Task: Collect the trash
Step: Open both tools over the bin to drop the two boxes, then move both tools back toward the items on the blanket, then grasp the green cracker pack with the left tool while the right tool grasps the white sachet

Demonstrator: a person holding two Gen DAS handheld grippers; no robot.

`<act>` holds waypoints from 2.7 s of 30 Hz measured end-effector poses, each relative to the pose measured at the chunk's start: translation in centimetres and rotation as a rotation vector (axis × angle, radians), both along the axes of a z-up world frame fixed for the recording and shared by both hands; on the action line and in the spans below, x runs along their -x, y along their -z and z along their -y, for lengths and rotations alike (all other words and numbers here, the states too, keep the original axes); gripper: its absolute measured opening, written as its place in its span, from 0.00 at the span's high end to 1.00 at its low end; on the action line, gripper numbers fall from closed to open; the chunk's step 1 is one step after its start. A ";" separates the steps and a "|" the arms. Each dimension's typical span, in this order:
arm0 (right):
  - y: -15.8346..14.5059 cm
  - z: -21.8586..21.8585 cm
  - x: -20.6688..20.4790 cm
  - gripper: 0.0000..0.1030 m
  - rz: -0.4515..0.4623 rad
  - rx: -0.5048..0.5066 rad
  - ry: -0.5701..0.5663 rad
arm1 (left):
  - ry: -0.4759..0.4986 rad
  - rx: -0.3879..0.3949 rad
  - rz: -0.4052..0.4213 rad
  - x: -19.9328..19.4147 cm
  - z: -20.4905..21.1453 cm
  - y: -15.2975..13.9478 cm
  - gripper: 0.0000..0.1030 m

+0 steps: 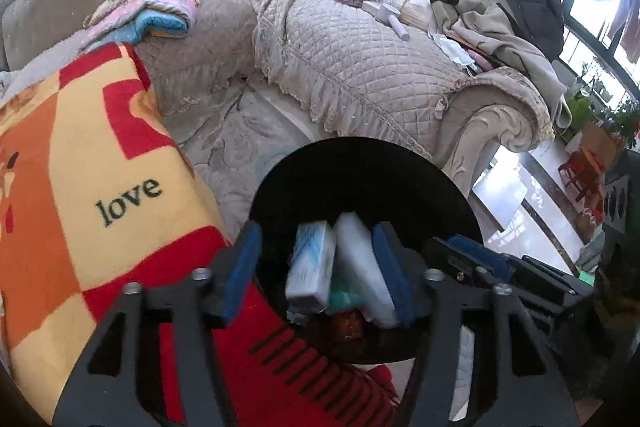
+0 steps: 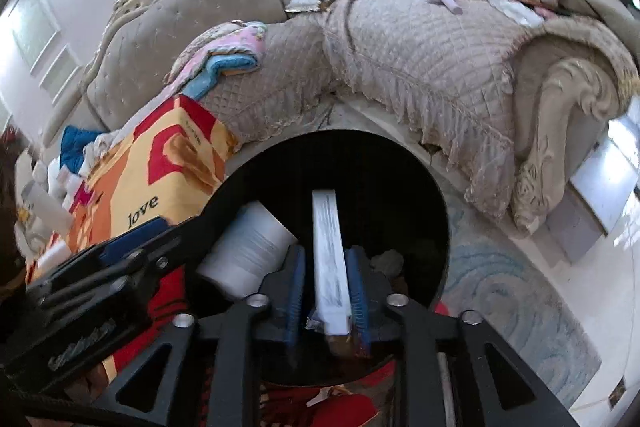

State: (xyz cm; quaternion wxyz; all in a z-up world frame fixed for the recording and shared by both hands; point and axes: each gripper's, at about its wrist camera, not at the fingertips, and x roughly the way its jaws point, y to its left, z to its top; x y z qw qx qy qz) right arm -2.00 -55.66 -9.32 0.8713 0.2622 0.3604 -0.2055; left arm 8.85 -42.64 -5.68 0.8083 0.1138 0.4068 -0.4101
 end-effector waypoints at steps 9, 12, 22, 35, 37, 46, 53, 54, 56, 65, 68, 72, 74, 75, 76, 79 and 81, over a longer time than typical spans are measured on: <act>-1.4 -0.9 0.3 0.70 0.019 0.083 0.041 | -0.143 0.049 -0.007 0.0 -8.5 -1.7 0.43; -2.3 -2.9 -0.2 0.66 0.044 0.147 0.004 | -0.200 0.046 0.006 0.1 -12.5 -1.7 0.43; -2.8 -13.4 -4.1 0.60 0.098 0.211 -0.331 | -0.523 0.014 0.047 -0.8 -31.1 -0.5 0.43; 0.2 -22.5 -7.6 0.58 0.025 0.250 -0.605 | -0.692 -0.028 0.026 -6.4 -40.8 1.5 0.40; 0.4 -22.4 -7.7 0.58 0.012 0.244 -0.603 | -0.682 -0.038 0.029 -6.9 -40.3 1.9 0.40; 0.3 -22.3 -7.7 0.58 0.018 0.245 -0.608 | -0.727 -0.042 0.004 -7.5 -41.0 3.3 0.62; -0.7 -23.5 -8.2 0.58 0.123 0.100 -0.634 | -0.755 0.008 0.015 -3.8 -42.8 3.5 0.63; -0.7 -23.9 -8.6 0.58 0.122 0.077 -0.634 | -0.753 0.009 0.023 -3.7 -42.7 3.5 0.63; -0.4 -25.6 -10.2 0.58 0.091 0.055 -0.625 | -0.755 0.006 0.021 -4.0 -42.6 3.5 0.63; 0.7 -34.3 -18.1 0.57 -0.081 0.093 -0.610 | -0.770 0.046 0.006 -4.1 -43.0 3.5 0.63; 0.8 -36.0 -19.6 0.58 -0.109 0.177 -0.591 | -0.773 0.055 0.002 -4.1 -43.1 3.6 0.63; 1.0 -37.7 -19.4 0.70 -0.143 0.322 -0.616 | -0.773 0.054 0.003 -4.2 -43.2 3.6 0.63; 0.9 -37.1 -18.3 0.77 -0.126 0.311 -0.652 | -0.773 0.053 0.003 -4.2 -43.2 3.5 0.63; 0.8 -36.6 -17.8 0.81 -0.121 0.296 -0.666 | -0.772 0.052 0.003 -4.2 -43.2 3.5 0.63; 0.6 -36.0 -17.1 0.81 -0.109 0.269 -0.687 | -0.772 0.050 0.004 -4.2 -43.1 3.6 0.63; -0.5 -33.9 -14.2 0.82 -0.036 0.214 -0.750 | -0.772 0.048 0.006 -4.1 -43.1 3.5 0.63; -1.0 -33.0 -12.6 0.82 0.001 0.194 -0.793 | -0.771 0.047 0.007 -4.1 -43.1 3.6 0.63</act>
